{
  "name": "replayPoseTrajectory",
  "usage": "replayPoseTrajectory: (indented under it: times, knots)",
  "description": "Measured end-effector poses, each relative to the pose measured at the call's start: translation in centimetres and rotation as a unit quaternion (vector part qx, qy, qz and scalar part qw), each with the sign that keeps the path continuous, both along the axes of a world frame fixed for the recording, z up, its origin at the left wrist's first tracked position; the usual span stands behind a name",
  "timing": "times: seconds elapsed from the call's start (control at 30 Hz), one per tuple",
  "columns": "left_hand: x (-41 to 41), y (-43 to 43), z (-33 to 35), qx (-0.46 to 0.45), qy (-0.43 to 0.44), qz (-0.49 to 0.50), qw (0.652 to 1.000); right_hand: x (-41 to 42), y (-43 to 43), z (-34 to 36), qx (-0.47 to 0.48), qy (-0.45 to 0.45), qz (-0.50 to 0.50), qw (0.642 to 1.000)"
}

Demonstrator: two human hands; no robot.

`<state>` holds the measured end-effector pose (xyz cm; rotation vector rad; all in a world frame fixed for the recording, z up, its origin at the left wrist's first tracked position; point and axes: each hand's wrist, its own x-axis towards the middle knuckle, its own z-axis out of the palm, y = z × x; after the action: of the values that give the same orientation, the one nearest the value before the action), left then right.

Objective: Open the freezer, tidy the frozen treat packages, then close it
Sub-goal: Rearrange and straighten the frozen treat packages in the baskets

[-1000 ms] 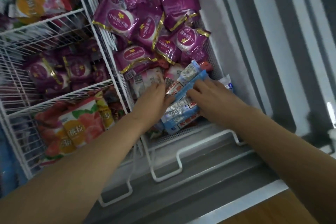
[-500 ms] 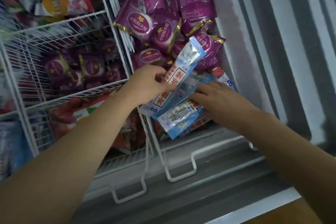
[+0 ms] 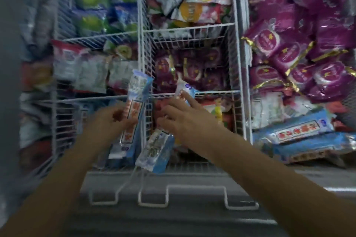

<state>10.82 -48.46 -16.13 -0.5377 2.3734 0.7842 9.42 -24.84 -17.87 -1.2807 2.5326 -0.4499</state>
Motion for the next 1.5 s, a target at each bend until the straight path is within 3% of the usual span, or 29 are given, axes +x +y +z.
replayPoseTrajectory:
  times: [0.1,0.2,0.4,0.53,0.8,0.97,1.07,1.23,1.37,1.5]
  knots:
    - [2.6,-5.2,0.2,-0.02,0.011,0.044,0.999,0.6,-5.9,-0.8,0.033,0.003,0.075,0.997]
    - [4.2,-9.0,-1.3,-0.007,-0.034,0.071,0.997,1.0,-10.4,-1.8,0.04,-0.001,0.129,0.991]
    - [4.5,-11.9,-5.5,-0.024,-0.063,0.095,0.993,0.0,-15.1,-4.9,0.122,0.013,0.201,0.972]
    - [4.6,-12.7,-6.6,-0.093,-0.076,0.084,0.989,0.4,-15.2,-5.7,0.18,-0.008,0.183,0.967]
    - [5.8,-9.5,-6.7,-0.198,0.011,-0.038,0.979,3.3,-15.2,-4.6,0.251,-0.059,0.13,0.958]
    - [5.1,-11.6,-7.5,-0.197,0.003,0.009,0.98,3.5,-15.2,-4.8,0.247,-0.046,0.13,0.959]
    - [5.0,-10.5,-6.2,-0.175,0.066,0.002,0.982,3.4,-14.2,-4.4,0.164,-0.047,0.082,0.982]
    - [4.6,-2.7,-3.4,-0.107,0.221,-0.133,0.96,3.8,-7.5,-2.5,0.103,-0.046,-0.028,0.993]
    - [3.2,6.4,-2.8,-0.004,0.272,-0.233,0.934,3.8,2.2,-0.4,0.137,-0.088,-0.158,0.974]
    - [0.4,17.4,-3.4,0.098,0.266,-0.304,0.91,3.4,14.5,0.2,0.208,-0.12,-0.278,0.93]
